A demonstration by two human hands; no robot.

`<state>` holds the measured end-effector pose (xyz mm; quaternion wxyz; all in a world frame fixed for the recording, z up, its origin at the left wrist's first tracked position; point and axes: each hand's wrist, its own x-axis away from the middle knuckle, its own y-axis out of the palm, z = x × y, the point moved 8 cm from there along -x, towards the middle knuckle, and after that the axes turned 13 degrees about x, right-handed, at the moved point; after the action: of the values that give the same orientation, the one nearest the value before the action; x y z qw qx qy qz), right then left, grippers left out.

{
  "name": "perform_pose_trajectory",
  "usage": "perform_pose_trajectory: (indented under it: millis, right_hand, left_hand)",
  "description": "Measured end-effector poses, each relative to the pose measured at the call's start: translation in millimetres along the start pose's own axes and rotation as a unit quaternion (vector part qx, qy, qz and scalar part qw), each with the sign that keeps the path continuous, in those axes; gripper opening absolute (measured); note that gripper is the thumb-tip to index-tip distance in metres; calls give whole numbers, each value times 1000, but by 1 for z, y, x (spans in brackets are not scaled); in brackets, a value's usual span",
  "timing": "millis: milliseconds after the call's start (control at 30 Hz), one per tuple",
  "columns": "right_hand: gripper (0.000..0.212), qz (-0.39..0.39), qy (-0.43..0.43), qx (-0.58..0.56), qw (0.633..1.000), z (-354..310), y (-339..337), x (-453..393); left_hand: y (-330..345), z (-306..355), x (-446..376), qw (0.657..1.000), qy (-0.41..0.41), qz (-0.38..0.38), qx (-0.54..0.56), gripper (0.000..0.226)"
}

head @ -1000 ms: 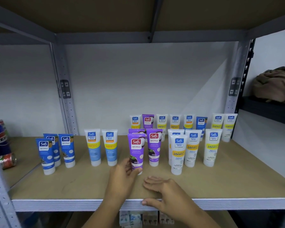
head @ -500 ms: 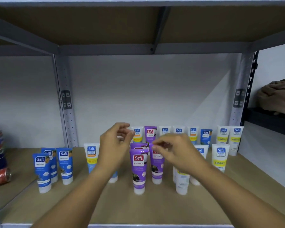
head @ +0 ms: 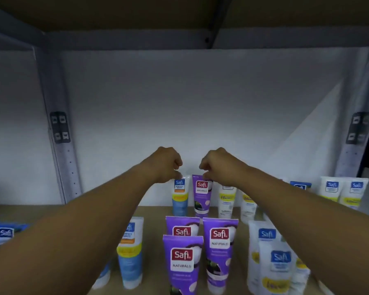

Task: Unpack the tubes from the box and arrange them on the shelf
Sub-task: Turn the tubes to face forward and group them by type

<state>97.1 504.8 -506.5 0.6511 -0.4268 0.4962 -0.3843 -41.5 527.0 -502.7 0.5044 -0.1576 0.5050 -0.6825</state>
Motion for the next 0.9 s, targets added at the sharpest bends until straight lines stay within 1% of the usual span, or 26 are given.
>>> perform_pose_trajectory:
  millis: [67,167,267,433,633,800,900]
  right_hand:
    - [35,-21,-18,13,1000,-5,9,-10]
    - [22,-40,-32,19,999,-11,15,-16]
    - [16,-37,-30,9,999,-15,10,-14]
    - [17,-26,-21,2,999,-20,-10,-1]
    - [17,25,-22,-7,999,-32,-74,20]
    - [11,100,-30,9,994,-51,-152,42]
    - [14,134,-38,20,990,-68,-195,61]
  left_hand:
    - [11,-6,-11,999,-8,-34,-18,43]
    - [20,-9,-16,998,0,-54,-36,30]
    - [21,-11,-13,998,7,-42,-38,25]
    - [4,-6,0,1000,1,-4,-31,25]
    - [-54,26,29,996,31,74,-24,21]
    - [-119,63,66,988,58,139,-34,16]
    - [-152,81,93,984,62,160,-42,15]
